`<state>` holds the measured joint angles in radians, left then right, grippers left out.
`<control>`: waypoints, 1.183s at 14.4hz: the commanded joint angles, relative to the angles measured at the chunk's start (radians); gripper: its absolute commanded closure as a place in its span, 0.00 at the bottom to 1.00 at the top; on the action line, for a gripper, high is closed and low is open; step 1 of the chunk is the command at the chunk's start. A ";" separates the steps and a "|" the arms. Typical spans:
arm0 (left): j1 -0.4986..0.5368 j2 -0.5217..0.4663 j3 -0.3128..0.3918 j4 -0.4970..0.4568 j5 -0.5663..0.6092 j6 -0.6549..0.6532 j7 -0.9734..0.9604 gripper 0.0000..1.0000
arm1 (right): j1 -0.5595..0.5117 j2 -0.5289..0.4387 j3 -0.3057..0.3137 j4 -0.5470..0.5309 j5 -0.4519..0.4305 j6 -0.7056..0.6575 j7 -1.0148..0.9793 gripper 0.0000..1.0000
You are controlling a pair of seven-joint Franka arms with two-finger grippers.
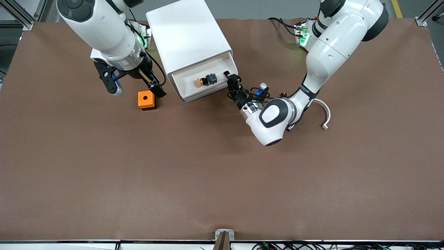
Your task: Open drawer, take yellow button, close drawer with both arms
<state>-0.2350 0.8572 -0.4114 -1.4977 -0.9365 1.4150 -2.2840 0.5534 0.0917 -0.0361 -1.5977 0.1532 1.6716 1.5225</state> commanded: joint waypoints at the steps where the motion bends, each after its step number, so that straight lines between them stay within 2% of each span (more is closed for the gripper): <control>1: 0.016 -0.001 0.016 0.001 -0.007 0.010 -0.006 0.80 | 0.036 0.006 -0.005 -0.016 0.008 0.046 0.062 0.00; 5: 0.022 -0.001 0.017 0.001 0.004 0.010 -0.003 0.78 | 0.085 0.040 -0.005 -0.042 0.002 0.138 0.139 0.00; 6: 0.022 -0.001 0.019 0.001 0.002 0.010 -0.003 0.73 | 0.097 0.049 -0.005 -0.044 0.002 0.158 0.152 0.00; 8: 0.028 -0.001 0.019 0.001 -0.007 0.018 0.042 0.47 | 0.112 0.071 -0.005 -0.045 -0.013 0.184 0.179 0.00; 9: 0.037 -0.001 0.019 0.001 -0.010 0.027 0.099 0.07 | 0.126 0.083 -0.005 -0.050 -0.020 0.203 0.194 0.00; 10: 0.037 -0.001 0.019 0.002 -0.011 0.039 0.130 0.00 | 0.143 0.086 -0.005 -0.065 -0.021 0.226 0.203 0.00; 13: 0.039 -0.001 0.019 0.027 -0.011 0.050 0.239 0.00 | 0.187 0.088 -0.005 -0.140 -0.030 0.315 0.246 0.00; 17: 0.057 -0.001 0.020 0.060 -0.011 0.050 0.437 0.00 | 0.235 0.115 -0.005 -0.152 -0.046 0.333 0.281 0.00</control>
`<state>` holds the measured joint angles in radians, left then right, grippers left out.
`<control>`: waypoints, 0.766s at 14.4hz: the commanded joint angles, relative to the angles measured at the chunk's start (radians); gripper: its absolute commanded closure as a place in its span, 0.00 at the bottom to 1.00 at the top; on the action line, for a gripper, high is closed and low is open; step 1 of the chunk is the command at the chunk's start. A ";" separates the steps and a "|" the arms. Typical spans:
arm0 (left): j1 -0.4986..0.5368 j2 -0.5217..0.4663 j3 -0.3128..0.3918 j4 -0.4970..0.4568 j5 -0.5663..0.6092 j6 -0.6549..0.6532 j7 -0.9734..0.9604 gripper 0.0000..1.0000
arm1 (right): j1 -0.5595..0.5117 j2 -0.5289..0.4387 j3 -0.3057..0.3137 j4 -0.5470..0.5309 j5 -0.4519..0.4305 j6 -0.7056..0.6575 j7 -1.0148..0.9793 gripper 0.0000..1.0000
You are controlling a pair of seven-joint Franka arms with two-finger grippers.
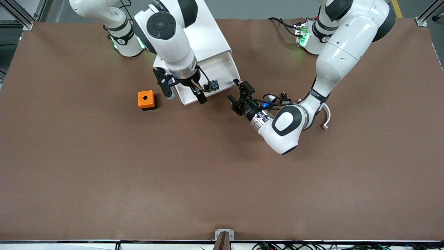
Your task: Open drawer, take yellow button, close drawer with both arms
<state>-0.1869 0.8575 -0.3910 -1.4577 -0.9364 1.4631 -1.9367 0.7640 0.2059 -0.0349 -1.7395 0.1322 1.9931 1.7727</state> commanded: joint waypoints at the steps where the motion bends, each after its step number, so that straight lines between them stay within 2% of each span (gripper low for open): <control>1: 0.014 -0.002 0.000 0.025 -0.009 0.002 0.157 0.00 | 0.038 0.003 -0.007 -0.024 -0.026 0.016 0.031 0.00; 2: 0.017 0.000 0.000 0.033 -0.007 0.002 0.220 0.00 | 0.050 0.003 -0.008 -0.043 -0.037 0.035 0.042 0.00; 6: 0.000 0.003 0.053 0.160 0.048 0.002 0.427 0.00 | 0.095 0.003 -0.007 -0.097 -0.091 0.095 0.105 0.00; 9: 0.001 -0.017 0.053 0.220 0.172 0.005 0.621 0.00 | 0.098 0.003 -0.007 -0.097 -0.094 0.096 0.105 0.00; 11: 0.012 -0.040 0.067 0.250 0.212 0.016 0.738 0.00 | 0.107 0.004 -0.007 -0.097 -0.106 0.093 0.103 0.30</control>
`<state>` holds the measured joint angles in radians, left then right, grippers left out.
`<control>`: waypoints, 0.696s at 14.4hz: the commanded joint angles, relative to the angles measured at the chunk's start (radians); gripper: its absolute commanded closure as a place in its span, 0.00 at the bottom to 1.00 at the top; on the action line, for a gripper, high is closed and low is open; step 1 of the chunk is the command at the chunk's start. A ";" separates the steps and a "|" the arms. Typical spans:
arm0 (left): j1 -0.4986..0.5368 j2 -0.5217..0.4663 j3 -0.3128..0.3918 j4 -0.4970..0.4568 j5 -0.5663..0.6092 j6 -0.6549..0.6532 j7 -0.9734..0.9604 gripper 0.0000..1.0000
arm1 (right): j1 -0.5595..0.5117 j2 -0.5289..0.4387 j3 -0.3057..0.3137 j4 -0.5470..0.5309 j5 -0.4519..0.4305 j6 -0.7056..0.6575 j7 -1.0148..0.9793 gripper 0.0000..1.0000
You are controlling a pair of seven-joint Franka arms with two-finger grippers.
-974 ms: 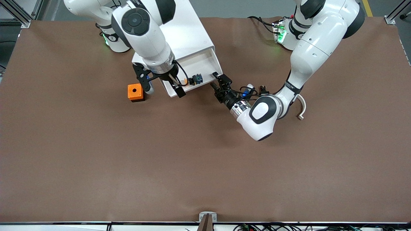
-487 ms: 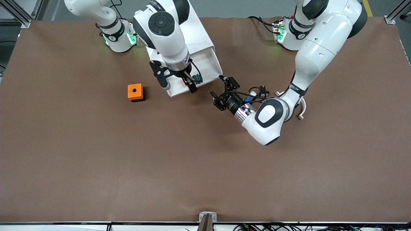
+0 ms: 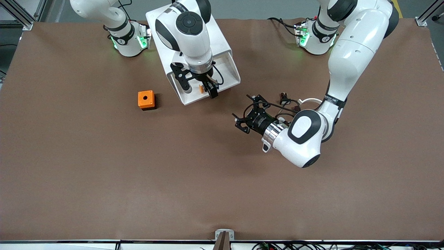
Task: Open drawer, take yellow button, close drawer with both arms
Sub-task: 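Lift the button out with the right gripper while the left gripper pushes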
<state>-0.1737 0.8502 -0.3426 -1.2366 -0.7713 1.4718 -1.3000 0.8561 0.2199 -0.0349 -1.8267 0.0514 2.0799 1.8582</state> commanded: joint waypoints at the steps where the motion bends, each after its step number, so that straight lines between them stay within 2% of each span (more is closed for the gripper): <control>1: -0.001 -0.049 0.031 0.038 0.075 0.013 0.148 0.00 | 0.015 -0.010 -0.006 -0.011 -0.044 0.005 0.018 0.45; 4: -0.001 -0.120 0.034 0.037 0.199 0.044 0.244 0.00 | 0.032 -0.002 -0.006 -0.009 -0.054 0.006 0.004 0.93; 5: -0.004 -0.135 0.036 0.037 0.243 0.056 0.255 0.00 | 0.031 -0.004 -0.005 -0.006 -0.061 0.003 -0.002 1.00; 10: -0.013 -0.175 0.022 0.034 0.455 0.136 0.292 0.00 | 0.015 -0.007 -0.008 0.013 -0.059 -0.004 -0.023 1.00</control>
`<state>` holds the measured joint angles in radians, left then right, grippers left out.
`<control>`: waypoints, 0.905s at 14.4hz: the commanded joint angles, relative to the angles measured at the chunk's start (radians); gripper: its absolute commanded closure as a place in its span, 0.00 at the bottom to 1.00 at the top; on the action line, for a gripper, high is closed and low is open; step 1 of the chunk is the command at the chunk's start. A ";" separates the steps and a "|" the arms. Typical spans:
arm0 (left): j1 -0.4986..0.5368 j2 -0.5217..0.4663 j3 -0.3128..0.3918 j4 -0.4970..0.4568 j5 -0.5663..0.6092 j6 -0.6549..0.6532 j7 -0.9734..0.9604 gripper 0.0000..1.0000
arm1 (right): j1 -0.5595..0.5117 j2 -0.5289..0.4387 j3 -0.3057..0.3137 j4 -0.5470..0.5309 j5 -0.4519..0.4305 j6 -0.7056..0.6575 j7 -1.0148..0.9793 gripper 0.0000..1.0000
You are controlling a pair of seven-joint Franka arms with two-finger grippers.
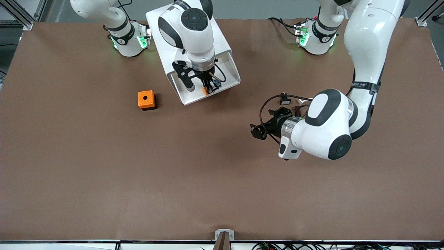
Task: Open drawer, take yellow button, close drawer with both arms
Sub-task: 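Lift the button out with the right gripper while the left gripper pushes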
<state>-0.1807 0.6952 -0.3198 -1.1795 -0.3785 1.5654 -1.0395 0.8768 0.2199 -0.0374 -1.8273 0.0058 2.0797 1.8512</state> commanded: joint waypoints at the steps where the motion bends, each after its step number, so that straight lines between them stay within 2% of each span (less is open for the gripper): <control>1: -0.019 -0.025 -0.001 -0.026 0.116 0.053 0.038 0.00 | -0.016 -0.008 -0.006 0.029 -0.004 -0.022 -0.042 1.00; 4: -0.057 -0.034 -0.004 -0.029 0.223 0.080 0.039 0.00 | -0.077 -0.016 -0.006 0.092 0.017 -0.127 -0.159 1.00; 8: -0.120 -0.057 -0.012 -0.051 0.355 0.131 0.015 0.00 | -0.189 -0.063 -0.007 0.097 0.048 -0.184 -0.412 1.00; 13: -0.184 -0.063 -0.013 -0.054 0.414 0.131 -0.027 0.00 | -0.344 -0.088 -0.010 0.097 0.048 -0.234 -0.728 1.00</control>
<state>-0.3523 0.6632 -0.3337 -1.1956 0.0076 1.6805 -1.0546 0.5929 0.1499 -0.0611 -1.7232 0.0388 1.8641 1.2346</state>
